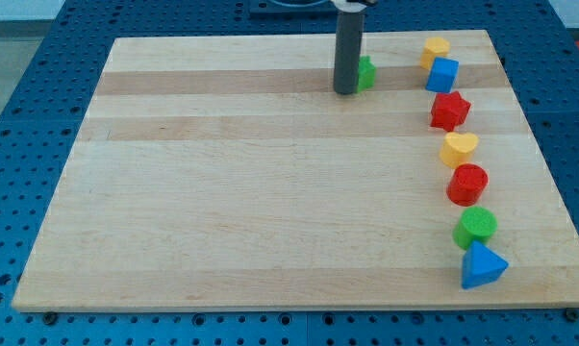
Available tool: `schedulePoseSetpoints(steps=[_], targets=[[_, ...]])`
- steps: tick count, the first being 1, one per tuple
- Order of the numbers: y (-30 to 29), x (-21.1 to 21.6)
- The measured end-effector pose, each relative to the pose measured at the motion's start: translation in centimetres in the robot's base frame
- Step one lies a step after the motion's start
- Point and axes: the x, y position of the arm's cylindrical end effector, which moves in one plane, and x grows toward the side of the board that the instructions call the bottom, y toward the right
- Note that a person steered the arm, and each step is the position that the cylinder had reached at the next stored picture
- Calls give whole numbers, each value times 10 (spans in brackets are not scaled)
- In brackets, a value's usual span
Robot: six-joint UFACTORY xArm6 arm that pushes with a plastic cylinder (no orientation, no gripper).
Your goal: Slide the green star closer to the yellow hexagon
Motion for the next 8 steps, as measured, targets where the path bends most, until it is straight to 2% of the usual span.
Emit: schedulePoseSetpoints(steps=[1,2,3,4,5,7,8], targets=[[26,-18],[39,-53],[21,-65],[41,-82],[58,-84],[35,-102],[78,-90]])
